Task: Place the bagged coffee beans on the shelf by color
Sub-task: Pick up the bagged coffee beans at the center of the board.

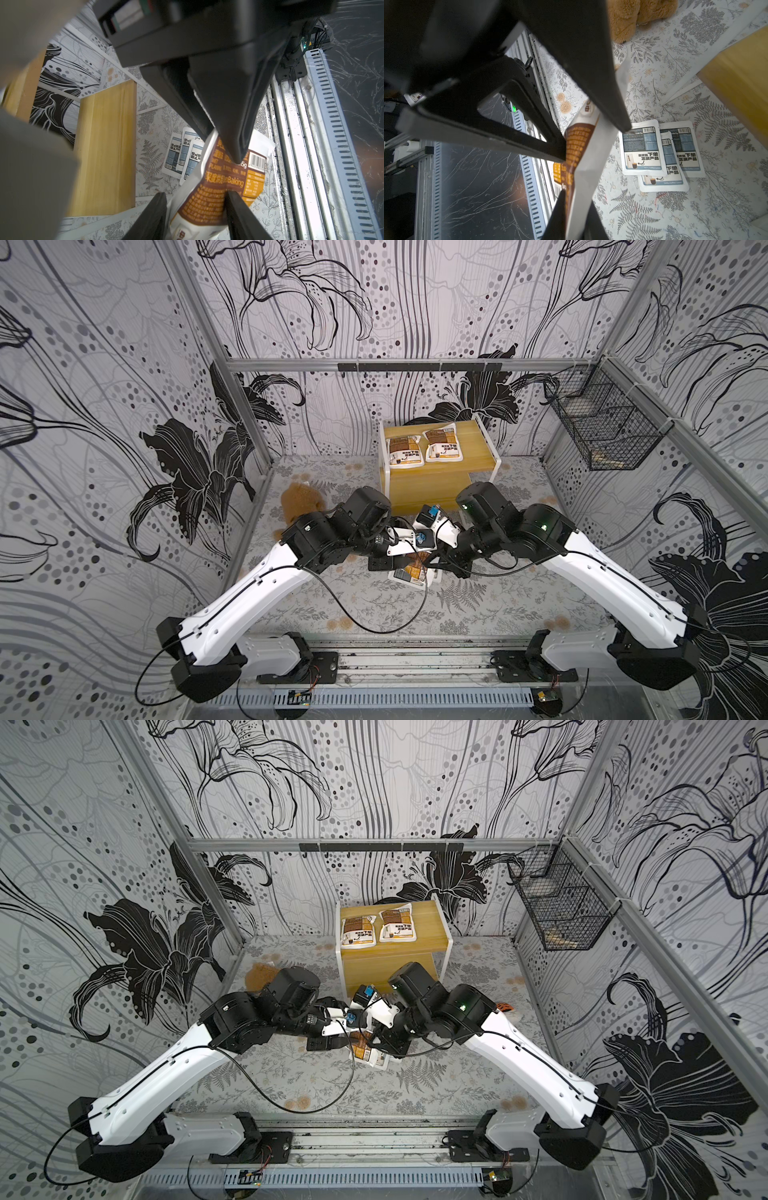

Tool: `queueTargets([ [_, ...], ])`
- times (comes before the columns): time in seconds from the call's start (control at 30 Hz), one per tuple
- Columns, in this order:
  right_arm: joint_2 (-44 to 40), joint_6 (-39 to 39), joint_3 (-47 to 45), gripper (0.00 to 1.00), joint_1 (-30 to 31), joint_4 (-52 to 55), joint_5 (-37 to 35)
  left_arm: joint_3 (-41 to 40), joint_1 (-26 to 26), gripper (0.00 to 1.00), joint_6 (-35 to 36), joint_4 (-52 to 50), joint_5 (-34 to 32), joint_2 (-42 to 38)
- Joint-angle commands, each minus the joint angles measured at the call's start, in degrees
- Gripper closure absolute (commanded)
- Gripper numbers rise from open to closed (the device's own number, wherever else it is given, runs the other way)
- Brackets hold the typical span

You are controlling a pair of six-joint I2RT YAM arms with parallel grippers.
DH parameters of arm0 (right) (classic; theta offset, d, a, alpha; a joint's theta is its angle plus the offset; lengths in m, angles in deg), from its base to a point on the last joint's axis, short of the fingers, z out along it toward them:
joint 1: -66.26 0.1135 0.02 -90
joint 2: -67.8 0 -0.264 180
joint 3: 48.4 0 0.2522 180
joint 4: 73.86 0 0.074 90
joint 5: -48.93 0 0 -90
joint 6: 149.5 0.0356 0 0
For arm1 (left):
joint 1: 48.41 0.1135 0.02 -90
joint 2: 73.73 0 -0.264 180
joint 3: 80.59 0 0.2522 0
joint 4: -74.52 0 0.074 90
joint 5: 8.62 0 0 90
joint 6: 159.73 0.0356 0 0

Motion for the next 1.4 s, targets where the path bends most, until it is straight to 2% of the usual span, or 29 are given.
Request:
queueTargets([
  [0.0,0.43,-1.42,2.42,0.93,0.22,-1.64,0.47,-1.21,-0.13,0.53,0.01,0.35,-0.2,-0.06],
  [0.17,1.14,-0.6,2.75,0.92,0.21,-1.67,-1.02,-2.28,-0.15,0.64,0.01,0.34,-0.53,-0.65],
  [0.37,0.64,0.42,2.86,0.9,0.21,-2.38,-2.94,-3.78,-0.17,0.85,-0.56,0.91,-0.96,-1.18],
  [0.43,0.25,0.68,2.71,0.87,0.21,-2.94,-3.32,-4.22,-0.17,0.86,-0.9,1.16,-0.97,-1.15],
  [0.53,-0.36,0.87,2.33,0.71,0.21,-3.6,-4.38,-4.65,-0.15,0.91,-1.81,1.53,-1.22,-1.08],
  [0.77,-1.96,1.37,1.29,0.54,0.22,-4.69,-8.91,-6.89,-0.11,1.0,-5.45,3.3,-2.45,-1.34],
  [0.93,-6.06,3.05,-2.03,0.35,-0.09,-7.75,-13.07,-7.98,-0.07,1.0,-9.9,5.15,-3.26,-0.82],
  [1.13,-12.45,7.18,-6.85,0.06,-1.89,-10.9,-18.41,-11.94,-0.11,1.0,-17.47,12.42,-3.25,-2.81],
  [1.2,-13.73,8.57,-7.91,0.01,-3.34,-11.28,-19.68,-13.44,0.0,1.0,-20.22,15.63,-3.68,-3.94],
  [1.37,-15.61,13.28,-11.05,0.01,-8.67,-13.67,-17.5,-16.62,0.09,1.0,-29.11,23.83,-4.0,-6.28],
])
